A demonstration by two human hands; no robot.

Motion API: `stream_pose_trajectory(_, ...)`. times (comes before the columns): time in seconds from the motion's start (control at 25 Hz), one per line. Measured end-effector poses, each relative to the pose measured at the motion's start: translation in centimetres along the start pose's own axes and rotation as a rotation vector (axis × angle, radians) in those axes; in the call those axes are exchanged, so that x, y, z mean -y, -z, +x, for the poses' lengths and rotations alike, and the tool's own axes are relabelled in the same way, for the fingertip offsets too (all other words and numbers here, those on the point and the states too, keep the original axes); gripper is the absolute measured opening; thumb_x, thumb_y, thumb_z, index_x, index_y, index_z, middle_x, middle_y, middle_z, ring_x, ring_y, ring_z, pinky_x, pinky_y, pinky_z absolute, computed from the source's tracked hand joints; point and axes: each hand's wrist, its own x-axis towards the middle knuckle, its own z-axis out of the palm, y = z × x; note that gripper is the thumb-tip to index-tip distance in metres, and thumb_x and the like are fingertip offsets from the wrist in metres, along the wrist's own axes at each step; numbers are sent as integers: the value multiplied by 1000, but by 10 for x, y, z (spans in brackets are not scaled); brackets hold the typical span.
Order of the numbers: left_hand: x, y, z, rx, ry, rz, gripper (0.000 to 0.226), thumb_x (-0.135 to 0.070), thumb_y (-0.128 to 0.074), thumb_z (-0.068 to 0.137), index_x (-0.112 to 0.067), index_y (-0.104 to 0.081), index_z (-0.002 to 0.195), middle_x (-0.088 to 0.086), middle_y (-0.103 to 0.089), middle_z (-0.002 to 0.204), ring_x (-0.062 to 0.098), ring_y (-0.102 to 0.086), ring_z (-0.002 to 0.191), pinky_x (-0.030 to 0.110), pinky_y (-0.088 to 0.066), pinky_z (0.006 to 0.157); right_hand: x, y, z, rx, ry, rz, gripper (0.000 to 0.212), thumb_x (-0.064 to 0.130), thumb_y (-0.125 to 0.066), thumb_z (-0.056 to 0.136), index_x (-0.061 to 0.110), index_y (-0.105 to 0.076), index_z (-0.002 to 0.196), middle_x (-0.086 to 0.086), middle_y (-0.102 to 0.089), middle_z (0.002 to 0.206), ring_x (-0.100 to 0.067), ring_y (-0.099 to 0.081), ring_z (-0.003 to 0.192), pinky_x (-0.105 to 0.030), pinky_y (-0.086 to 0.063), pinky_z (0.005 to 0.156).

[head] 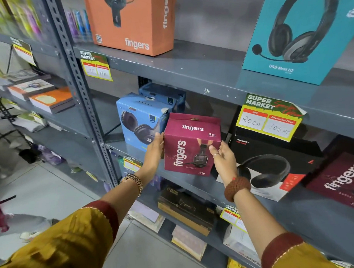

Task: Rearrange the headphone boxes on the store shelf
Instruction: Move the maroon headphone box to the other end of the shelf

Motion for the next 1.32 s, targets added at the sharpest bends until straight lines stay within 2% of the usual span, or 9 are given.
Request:
stream_pose_trajectory(0.04,0,0,-8,4,-12,-8,55,-50,-13,96,-26,-50,129,-14,-56,118,-4,-56,99,3,-41,80,2,3,-7,12,3,12,48,19,-49,96,12,-40,142,2,-52,133,-13,-45,128,-27,-34,104)
stream_pose_trajectory(0.16,2,-2,-36,-50,-67,-17,56,-56,-10,93,-36,-49,127,-11,-52,132,9,-46,123,25,-27,105,5,16,-29,35,45,42,47,13,-49,96,11,-42,142,-3,-52,139,-16,-46,131,-23,-33,103)
stream_pose_trajectory(0.24,3,-9,-61,-110,-51,-44,61,-58,-12,92,-28,-46,134,-2,-47,143,16,-42,131,33,-25,112,2,34,-49,60,68,61,45,13,-51,94,12,-47,139,-3,-55,138,-16,-49,129,-24,-36,104)
stream_pose_trajectory(0.4,6,-41,-129,-150,-56,-110,61,-53,-13,94,-21,-42,138,3,-48,140,18,-45,125,32,-35,101,-11,85,-101,95,69,97,41,16,-52,94,14,-51,136,4,-58,128,-9,-52,118,-25,-40,102)
stream_pose_trajectory(0.56,8,-104,-192,-129,-55,-148,60,-51,-14,95,-19,-40,138,-3,-49,133,15,-46,121,33,-32,106,-32,159,-147,45,49,140,40,21,-52,94,15,-54,133,6,-60,120,-13,-56,115,-31,-44,102)
stream_pose_trajectory(0.72,10,-186,-226,3,-53,-163,57,-45,-12,96,-18,-41,137,-4,-50,126,12,-48,114,25,-38,95,-55,244,-178,-117,-3,163,45,24,-56,92,10,-52,135,-4,-57,135,-18,-54,123,-41,-41,109)
stream_pose_trajectory(0.84,11,-246,-235,82,-30,-134,49,-46,-14,96,-27,-48,126,-4,-55,121,19,-52,117,31,-41,96,-65,303,-191,-237,-49,165,44,24,-56,92,13,-53,134,-2,-56,135,-17,-54,122,-38,-41,108)
stream_pose_trajectory(1.0,1,-324,-240,236,-11,-113,42,-46,-14,96,-32,-48,117,-10,-53,113,15,-49,110,34,-38,97,-71,371,-191,-399,-54,168,41,23,-54,93,10,-55,132,-5,-57,134,-19,-55,119,-32,-41,105)
stream_pose_trajectory(1.32,2,-400,-202,412,22,-82,58,-52,-12,94,-24,-41,135,-5,-52,120,13,-50,115,31,-38,104,-93,430,-156,-475,-164,208,31,30,-55,91,16,-58,118,-3,-59,123,-22,-54,120,-39,-38,110)
